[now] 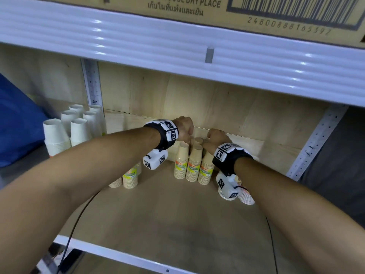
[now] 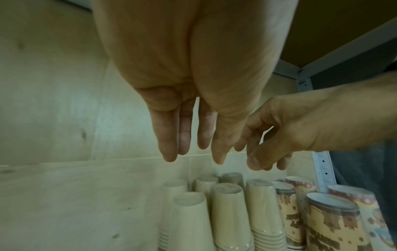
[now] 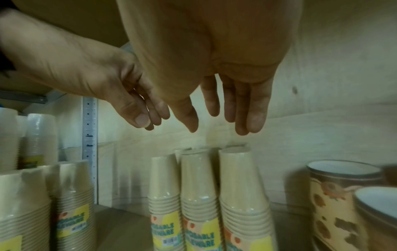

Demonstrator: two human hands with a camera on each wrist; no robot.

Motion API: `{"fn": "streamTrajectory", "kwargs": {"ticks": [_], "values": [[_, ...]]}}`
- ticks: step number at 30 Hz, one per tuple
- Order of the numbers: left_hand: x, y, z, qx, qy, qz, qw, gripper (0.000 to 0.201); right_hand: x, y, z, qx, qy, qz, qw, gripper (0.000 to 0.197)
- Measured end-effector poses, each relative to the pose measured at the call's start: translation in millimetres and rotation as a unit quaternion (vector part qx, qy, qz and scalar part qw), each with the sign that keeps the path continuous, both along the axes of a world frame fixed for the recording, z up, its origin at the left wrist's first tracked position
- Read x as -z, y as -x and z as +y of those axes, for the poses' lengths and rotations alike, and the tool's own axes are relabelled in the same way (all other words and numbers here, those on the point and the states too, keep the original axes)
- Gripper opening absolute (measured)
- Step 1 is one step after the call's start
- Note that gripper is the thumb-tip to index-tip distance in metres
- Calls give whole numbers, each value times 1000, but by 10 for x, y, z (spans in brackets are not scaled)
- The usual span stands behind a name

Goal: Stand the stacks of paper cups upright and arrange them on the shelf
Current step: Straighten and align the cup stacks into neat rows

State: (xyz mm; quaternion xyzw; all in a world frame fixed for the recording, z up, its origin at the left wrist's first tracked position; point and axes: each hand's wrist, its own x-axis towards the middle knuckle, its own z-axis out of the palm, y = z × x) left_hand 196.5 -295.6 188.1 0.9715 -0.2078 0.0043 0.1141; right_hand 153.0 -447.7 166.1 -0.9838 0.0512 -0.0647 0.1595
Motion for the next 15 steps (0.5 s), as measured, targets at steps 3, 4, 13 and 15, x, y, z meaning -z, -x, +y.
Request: {"fn": "streamTrajectory", "kwargs": {"ticks": [3, 4, 13, 15], "values": [[-75, 65, 204, -31, 6, -1, 999, 39, -29, 24, 212, -25, 2, -9, 1000, 43], [-94, 85, 283, -39, 8, -2, 999, 39, -31, 42, 297, -36, 4, -18, 999, 41], [-188, 361, 1091, -128, 12, 1, 992, 38, -100, 149, 1085, -129, -2, -42, 991, 39], [-167, 408, 1261, -146, 14, 0, 989, 38, -116, 162, 1234, -148, -6, -43, 988, 39]]}}
